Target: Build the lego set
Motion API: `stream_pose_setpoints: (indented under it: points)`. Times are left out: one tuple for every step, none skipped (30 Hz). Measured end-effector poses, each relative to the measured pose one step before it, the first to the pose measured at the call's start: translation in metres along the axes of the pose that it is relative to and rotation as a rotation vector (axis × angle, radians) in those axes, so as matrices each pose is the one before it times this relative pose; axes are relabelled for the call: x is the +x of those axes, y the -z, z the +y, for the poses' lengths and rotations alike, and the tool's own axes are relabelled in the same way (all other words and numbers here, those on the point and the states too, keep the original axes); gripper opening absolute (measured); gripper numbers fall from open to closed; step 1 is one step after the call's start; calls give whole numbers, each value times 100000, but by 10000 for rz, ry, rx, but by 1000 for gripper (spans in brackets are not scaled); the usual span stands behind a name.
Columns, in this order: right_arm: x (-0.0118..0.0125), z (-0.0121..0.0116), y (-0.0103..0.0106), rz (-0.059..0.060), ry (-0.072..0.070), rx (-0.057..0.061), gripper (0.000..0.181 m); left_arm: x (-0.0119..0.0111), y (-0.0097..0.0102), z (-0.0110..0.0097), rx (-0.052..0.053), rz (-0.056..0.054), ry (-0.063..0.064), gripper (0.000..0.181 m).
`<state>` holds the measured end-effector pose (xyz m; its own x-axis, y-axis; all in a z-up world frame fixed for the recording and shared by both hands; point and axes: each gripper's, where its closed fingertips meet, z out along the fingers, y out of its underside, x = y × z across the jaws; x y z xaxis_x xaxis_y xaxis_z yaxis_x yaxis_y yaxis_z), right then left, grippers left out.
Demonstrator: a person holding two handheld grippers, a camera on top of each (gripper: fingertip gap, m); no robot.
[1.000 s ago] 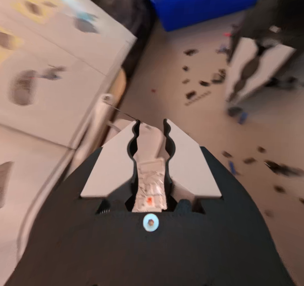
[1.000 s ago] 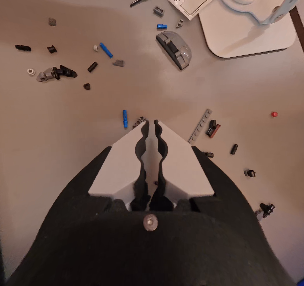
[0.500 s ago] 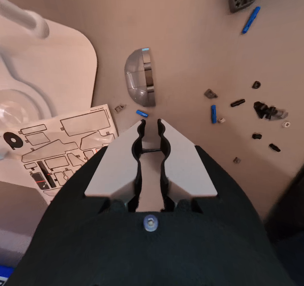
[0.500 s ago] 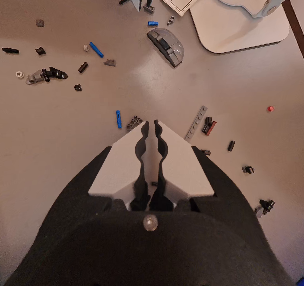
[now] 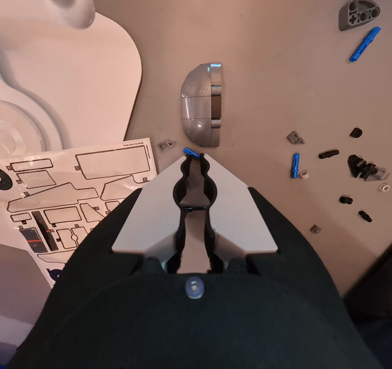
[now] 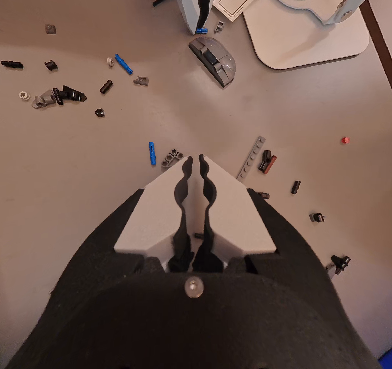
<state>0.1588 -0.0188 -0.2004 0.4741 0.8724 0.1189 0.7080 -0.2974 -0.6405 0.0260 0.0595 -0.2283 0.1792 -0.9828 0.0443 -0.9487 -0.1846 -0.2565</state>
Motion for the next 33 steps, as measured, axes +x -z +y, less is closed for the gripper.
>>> stream_pose_setpoints:
  points:
    - [10,-7,-6,2,-1,3,6,-23,7,-18,32,5,8,7]
    - [11,6,5,6,-2,0,6,-54,-1,-20,15,-30,-46,6]
    - [26,-4,10,14,1,4,6,-32,-7,10,-10,-40,-68,6]
    - [23,-25,13,16,2,16,6,6,7,15,-17,-17,-46,6]
    - [40,-40,29,23,3,22,6,32,15,8,-14,-3,-38,6]
    - [31,-67,39,30,11,26,6,93,38,-34,9,35,-28,6]
    - [24,-91,51,33,23,34,6,149,111,-132,85,69,-27,6]
    - [12,-133,72,40,42,52,6,304,181,-269,179,163,-26,6]
    - [-11,-194,82,49,66,76,6,479,276,-450,293,260,-44,6]
    - [-12,-276,99,62,85,101,6,531,356,-600,386,281,-52,6]
    - [-30,-329,113,61,95,123,6,665,416,-788,484,348,-66,6]
    - [-66,-376,102,53,100,137,6,831,464,-999,587,425,-102,6]
    - [-28,-416,95,81,110,154,6,805,449,-1089,624,397,-105,6]
    - [-3,-458,87,107,125,184,7,699,385,-1078,583,339,-63,6]
    - [-67,-520,64,74,130,200,8,689,293,-1032,545,338,-64,6]
    - [-88,-501,36,67,135,182,9,639,206,-1032,545,306,-89,6]
    - [-22,-473,17,123,154,159,10,630,103,-993,517,310,-76,6]
    - [40,-455,-1,157,154,144,11,614,30,-918,481,310,-79,6]
    - [57,-405,-1,159,125,123,13,533,-55,-811,416,277,-43,6]
    - [117,-372,29,180,109,109,14,408,-108,-730,376,219,-29,6]
    - [159,-367,63,193,112,122,15,427,-176,-657,337,233,-53,6]
    - [165,-377,90,186,92,136,15,425,-200,-594,309,235,-52,6]
    - [255,-347,111,230,59,124,17,265,-231,-423,215,153,4,6]
    - [365,-309,141,275,28,107,17,245,-245,-325,156,161,23,6]
    - [376,-221,141,246,-23,85,18,311,-211,-314,183,204,18,6]
    - [388,-149,137,215,-64,64,19,254,-174,-288,177,183,30,6]
    - [351,-114,154,189,-59,63,20,96,-144,-197,124,83,30,6]
    - [305,-122,166,163,-29,73,20,121,-136,-52,41,106,44,6]
    - [236,-179,164,140,16,91,21,92,-126,30,-6,87,31,6]
    - [127,-206,170,91,59,93,21,-3,-92,63,-13,17,11,6]
    - [48,-177,144,53,85,61,22,-2,-72,78,-25,34,35,6]
    - [30,-149,123,70,122,30,22,82,-45,58,2,104,59,6]
    - [32,-96,96,90,175,-4,22,111,-27,40,15,121,66,6]
